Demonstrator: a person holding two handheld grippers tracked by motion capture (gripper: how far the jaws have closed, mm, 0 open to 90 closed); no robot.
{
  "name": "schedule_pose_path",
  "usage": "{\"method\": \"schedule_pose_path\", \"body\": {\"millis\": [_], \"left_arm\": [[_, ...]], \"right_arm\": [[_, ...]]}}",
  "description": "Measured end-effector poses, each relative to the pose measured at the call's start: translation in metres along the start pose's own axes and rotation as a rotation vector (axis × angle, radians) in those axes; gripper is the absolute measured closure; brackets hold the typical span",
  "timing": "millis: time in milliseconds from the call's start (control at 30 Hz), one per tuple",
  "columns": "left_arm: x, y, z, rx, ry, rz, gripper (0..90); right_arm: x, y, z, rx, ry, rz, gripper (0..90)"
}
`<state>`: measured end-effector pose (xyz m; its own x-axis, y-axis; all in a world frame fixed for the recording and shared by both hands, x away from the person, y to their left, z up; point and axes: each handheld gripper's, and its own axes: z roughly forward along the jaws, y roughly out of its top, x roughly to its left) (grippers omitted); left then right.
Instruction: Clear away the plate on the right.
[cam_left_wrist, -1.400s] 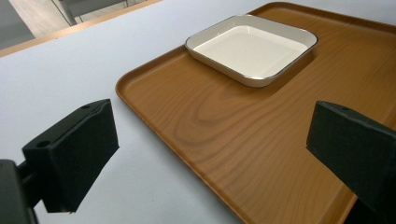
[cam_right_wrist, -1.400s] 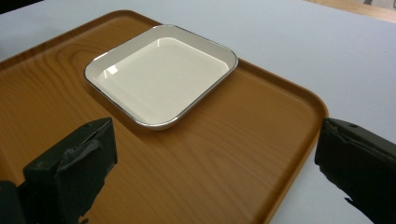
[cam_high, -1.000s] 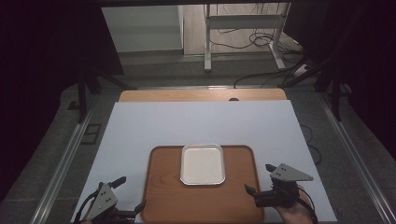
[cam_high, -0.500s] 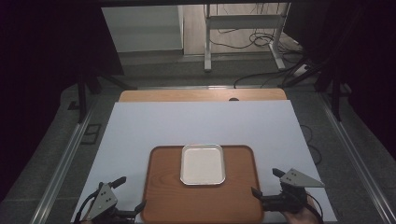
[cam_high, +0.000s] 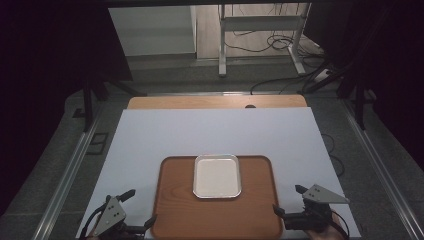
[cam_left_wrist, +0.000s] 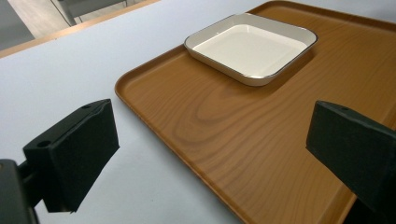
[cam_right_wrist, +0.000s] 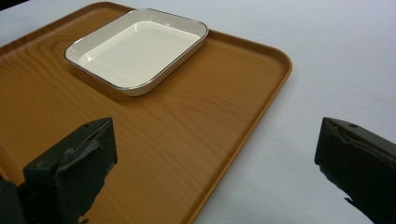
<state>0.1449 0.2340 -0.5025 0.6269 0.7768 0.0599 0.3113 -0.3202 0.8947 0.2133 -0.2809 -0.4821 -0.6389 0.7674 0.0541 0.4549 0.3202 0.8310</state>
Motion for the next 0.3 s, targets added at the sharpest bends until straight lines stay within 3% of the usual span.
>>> {"method": "schedule_pose_path", "body": {"millis": [300], "left_arm": [[-0.0005,0.0007,0.001,0.005,-0.001,0.004,2.1]], "right_arm": [[-0.0031,0.0,0.0014,0.011,0.012,0.023,0.0]]}}
